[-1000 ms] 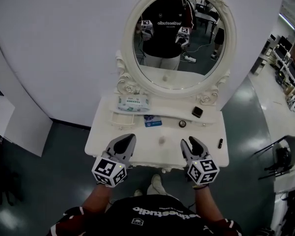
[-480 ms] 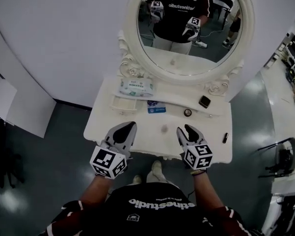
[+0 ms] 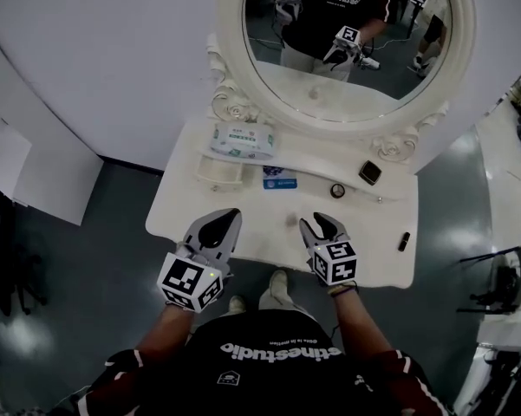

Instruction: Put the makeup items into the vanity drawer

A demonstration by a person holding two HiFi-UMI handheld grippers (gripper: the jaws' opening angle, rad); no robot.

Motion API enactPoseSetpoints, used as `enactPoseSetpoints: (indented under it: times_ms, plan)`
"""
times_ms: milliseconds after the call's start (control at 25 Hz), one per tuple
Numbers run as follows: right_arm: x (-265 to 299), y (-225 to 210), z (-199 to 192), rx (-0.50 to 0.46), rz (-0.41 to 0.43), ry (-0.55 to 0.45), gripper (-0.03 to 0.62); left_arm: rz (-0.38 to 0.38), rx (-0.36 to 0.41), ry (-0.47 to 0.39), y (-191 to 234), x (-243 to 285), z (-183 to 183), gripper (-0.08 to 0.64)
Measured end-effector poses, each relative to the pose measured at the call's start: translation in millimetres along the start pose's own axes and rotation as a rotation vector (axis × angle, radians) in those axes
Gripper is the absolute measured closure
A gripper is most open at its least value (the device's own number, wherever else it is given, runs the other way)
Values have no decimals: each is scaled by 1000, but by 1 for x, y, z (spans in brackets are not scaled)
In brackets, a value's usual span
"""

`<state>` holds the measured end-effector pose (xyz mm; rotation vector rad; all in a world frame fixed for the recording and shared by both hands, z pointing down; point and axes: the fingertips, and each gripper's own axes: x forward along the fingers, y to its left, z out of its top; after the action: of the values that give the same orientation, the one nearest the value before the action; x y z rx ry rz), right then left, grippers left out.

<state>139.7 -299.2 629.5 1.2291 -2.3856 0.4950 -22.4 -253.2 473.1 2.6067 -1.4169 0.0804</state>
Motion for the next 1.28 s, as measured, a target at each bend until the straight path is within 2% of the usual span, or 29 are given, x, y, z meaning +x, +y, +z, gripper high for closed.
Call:
enactPoseSetpoints:
  times_ms: [440,720,1080,1280]
  plan:
    - [51,-5,-53,-16,34,153,417,45,1,52,13,5,-16,554]
    - [76,-11,-81,-41,23,242,408,69,13,63,21,3,-16,554]
    - [90,-15,-97,-49,17,296,408,83,11,72,29,6,-20,554]
    - [91,-17,-96,-62,7,296,463,85,8,70,33,7,-20,554]
